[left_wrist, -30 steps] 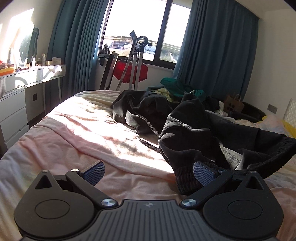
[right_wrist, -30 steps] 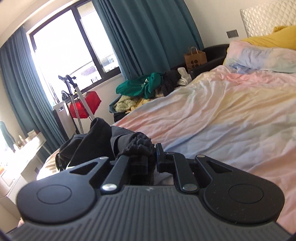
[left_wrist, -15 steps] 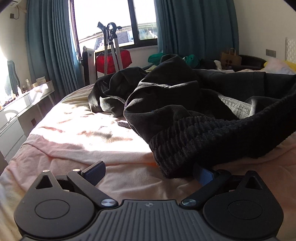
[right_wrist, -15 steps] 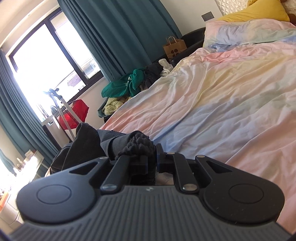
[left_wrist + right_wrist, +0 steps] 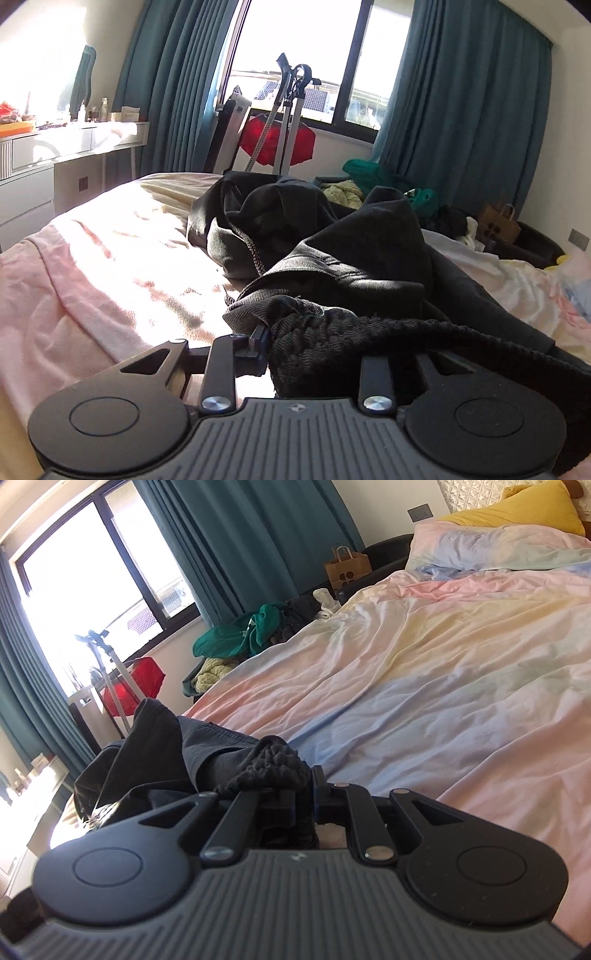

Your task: Fold clothes

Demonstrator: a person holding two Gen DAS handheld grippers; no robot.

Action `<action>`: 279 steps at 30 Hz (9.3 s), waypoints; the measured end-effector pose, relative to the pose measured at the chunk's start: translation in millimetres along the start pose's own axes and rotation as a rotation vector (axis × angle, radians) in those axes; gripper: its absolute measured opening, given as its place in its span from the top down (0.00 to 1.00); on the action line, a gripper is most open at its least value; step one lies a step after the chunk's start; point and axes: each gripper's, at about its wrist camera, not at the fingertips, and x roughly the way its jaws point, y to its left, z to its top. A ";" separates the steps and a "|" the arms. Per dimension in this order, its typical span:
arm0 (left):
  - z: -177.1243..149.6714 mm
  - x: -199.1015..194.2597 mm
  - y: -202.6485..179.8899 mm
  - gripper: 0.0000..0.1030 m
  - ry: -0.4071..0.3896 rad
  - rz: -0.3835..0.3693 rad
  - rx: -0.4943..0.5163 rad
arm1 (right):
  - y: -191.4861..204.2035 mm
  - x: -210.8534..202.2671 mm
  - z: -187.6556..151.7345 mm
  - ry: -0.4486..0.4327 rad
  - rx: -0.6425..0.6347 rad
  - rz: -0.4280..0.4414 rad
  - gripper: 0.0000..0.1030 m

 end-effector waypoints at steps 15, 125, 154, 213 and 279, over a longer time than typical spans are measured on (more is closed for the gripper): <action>272.5 -47.2 138.4 0.92 -0.287 0.233 0.059 | 233.2 -99.7 -90.3 0.139 -0.141 0.637 0.89; 75.1 -218.2 309.6 0.11 -0.077 0.196 -0.138 | 140.1 -20.0 -46.2 0.230 -0.473 0.440 0.11; 11.6 -29.1 -6.5 0.15 0.004 -0.104 0.538 | 93.0 -16.4 -4.4 0.142 -0.222 0.298 0.11; -43.1 -177.0 33.9 0.96 0.074 -0.249 0.322 | 71.9 70.1 -31.9 0.364 0.125 0.456 0.26; -61.6 -136.9 85.5 0.95 0.019 -0.385 0.108 | 149.7 232.5 -36.1 0.460 0.261 0.218 0.76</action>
